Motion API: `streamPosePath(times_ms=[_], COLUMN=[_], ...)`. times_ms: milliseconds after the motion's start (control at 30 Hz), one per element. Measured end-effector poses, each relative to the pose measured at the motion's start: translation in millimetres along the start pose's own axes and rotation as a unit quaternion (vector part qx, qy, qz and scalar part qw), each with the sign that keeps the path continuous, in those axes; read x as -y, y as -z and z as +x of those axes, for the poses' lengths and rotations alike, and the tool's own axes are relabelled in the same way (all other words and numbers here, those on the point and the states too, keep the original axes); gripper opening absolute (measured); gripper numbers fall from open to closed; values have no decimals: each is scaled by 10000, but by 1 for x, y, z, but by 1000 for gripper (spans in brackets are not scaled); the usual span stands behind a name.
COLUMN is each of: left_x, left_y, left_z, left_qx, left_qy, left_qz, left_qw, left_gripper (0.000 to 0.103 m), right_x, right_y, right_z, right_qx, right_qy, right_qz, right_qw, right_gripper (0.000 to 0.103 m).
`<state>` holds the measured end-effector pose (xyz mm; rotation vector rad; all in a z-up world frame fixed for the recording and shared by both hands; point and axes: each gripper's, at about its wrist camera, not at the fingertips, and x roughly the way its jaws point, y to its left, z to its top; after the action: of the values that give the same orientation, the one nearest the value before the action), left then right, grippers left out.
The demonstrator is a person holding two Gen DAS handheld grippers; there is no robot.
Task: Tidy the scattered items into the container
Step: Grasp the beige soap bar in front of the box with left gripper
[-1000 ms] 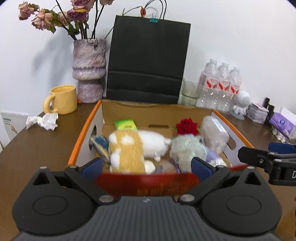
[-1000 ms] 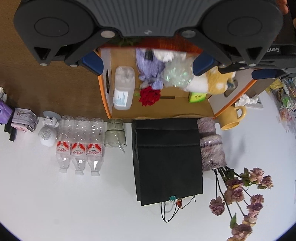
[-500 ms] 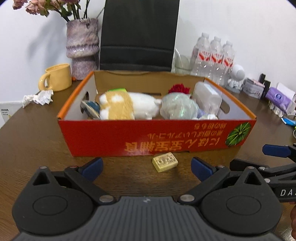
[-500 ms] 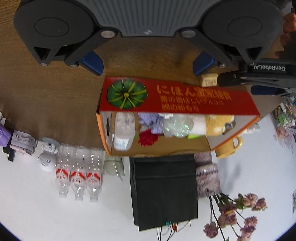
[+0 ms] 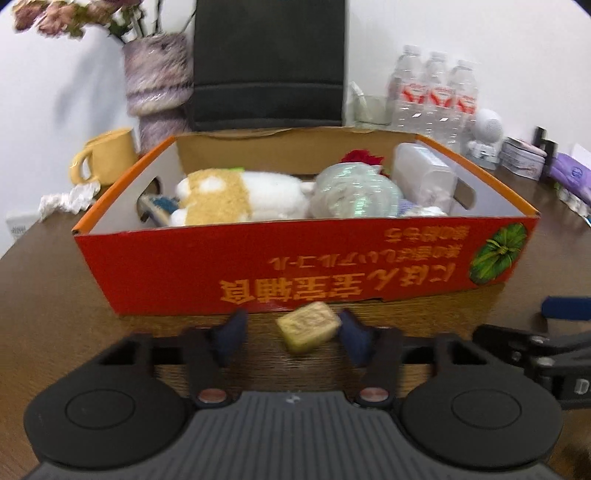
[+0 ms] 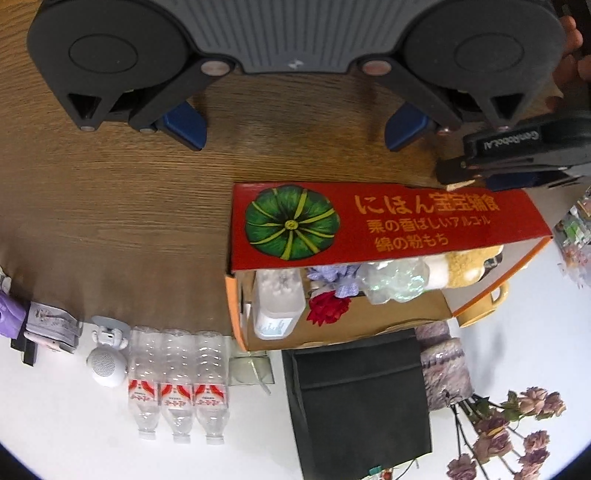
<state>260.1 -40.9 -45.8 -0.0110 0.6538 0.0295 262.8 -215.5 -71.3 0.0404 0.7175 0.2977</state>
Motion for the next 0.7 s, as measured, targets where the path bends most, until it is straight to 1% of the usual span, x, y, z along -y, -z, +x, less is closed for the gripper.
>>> streamPosePath(times_ms=[33, 167, 333, 467, 700], left_x=[1, -3, -3, -3, -2], left_y=[1, 4, 5, 4, 5], left_z=[-2, -4, -5, -5, -5], left_qx=[23, 51, 55, 53, 45], left_qy=[38, 164, 255, 283, 272], left_qz=[18, -11, -11, 1, 63], left_qw=[10000, 9999, 9997, 9996, 9996], left_gripper=[36, 36, 36, 36, 36], right_x=[-2, -5, -2, -5, -5], right_y=[0, 2, 0, 0, -1], right_z=[0, 1, 5, 10, 10], right_qx=[18, 45, 98, 100, 88], right_qy=[11, 74, 211, 370, 373], right_qz=[-36, -110, -41, -124, -152], right_qw=[10000, 9999, 9997, 9992, 9991], right_gripper=[103, 103, 103, 103, 103])
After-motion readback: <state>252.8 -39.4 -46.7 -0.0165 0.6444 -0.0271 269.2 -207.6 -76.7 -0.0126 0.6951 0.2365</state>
